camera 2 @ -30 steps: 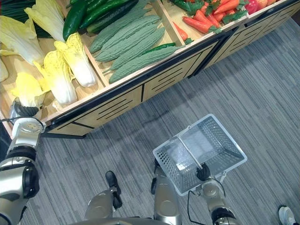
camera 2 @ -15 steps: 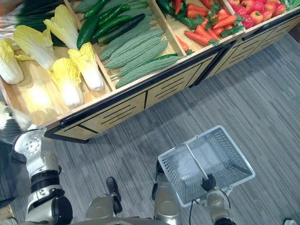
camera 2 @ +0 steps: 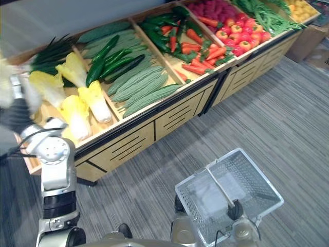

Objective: Pick vegetable in the basket

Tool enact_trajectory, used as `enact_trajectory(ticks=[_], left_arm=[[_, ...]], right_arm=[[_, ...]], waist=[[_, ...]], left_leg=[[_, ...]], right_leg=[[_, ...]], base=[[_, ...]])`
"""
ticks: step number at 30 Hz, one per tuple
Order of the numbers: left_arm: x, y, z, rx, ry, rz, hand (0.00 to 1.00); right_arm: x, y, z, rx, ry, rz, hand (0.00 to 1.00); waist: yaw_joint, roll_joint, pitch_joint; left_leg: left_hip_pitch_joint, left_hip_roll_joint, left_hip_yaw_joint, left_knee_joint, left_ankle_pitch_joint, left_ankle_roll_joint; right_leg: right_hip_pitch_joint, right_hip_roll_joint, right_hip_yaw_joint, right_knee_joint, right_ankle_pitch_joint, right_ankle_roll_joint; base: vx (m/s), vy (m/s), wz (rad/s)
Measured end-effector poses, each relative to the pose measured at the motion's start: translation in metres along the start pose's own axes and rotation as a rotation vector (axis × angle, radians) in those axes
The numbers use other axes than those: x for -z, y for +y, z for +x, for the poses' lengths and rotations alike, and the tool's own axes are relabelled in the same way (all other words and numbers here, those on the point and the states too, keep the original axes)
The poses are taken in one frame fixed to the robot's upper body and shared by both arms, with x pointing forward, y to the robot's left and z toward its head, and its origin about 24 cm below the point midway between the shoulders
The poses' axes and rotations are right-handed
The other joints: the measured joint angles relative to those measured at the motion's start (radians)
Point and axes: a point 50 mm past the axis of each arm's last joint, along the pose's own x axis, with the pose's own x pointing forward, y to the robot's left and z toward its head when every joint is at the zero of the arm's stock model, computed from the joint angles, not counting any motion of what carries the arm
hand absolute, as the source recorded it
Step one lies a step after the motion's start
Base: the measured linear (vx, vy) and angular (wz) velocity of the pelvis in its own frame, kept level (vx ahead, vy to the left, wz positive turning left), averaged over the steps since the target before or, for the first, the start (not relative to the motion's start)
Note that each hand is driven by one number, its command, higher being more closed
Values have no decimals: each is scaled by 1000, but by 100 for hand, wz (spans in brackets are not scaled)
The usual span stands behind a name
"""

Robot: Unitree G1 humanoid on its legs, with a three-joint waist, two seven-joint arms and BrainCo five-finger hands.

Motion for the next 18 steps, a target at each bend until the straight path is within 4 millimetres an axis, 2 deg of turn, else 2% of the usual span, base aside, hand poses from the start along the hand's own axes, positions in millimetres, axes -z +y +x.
enact_trajectory(ticks=[3, 4, 6, 9, 10, 13, 16, 18], left_arm=[[-5, -16, -14, 229, -75, 32, 100], [-6, -19, -16, 273, -89, 33, 100], [-8, -27, -26, 426, -122, 26, 100], [-9, -35, -35, 557, -150, 10, 100], [-7, -38, -39, 619, -152, 17, 100], [0, -45, -53, 789, -139, 25, 100], [1, -52, -73, 1014, -90, -54, 100], [-1, -56, -84, 1101, -66, -108, 100]], right_arm=[[-31, -34, 9, 41, -156, -137, 100], [-38, -40, 11, 47, -189, -168, 100], [-69, -58, 16, 61, -317, -258, 100], [-97, -73, 16, 85, -432, -332, 100], [-108, -77, 17, 84, -470, -353, 100], [-123, -81, 15, 66, -527, -422, 100], [-142, -79, 9, 45, -616, -485, 100], [-148, -78, 4, 26, -655, -510, 100]], waist=[[-6, 15, -9], [-8, 16, -10], [-26, 17, -16], [-28, 18, -31], [-28, 18, -31], [-28, 16, -33], [-27, 17, -37], [-28, 20, -44]], left_leg=[[48, -5, 93, 0, -27, -5], [56, -5, 108, 1, -33, -6], [89, -11, 171, 3, -52, -11], [103, -24, 216, 3, -68, -11], [118, -29, 231, 1, -75, -13], [147, -36, 278, 2, -92, -16], [169, -33, 343, 30, -120, -24], [170, -25, 369, 55, -137, -28]], right_leg=[[-7, 21, 93, -6, 10, 13], [-7, 27, 113, -7, 11, 15], [-10, 45, 174, -10, 20, 18], [-26, 56, 235, -23, 40, 27], [-26, 62, 260, -24, 43, 30], [-23, 68, 304, -23, 46, 35], [-22, 84, 354, -17, 49, 39], [-23, 89, 362, -17, 51, 42]], base=[[24, 25, -89], [21, 23, -93], [0, 28, -83], [12, 23, -69], [19, 3, -63], [-1, 22, -50], [5, 12, -50], [12, -21, -38]])
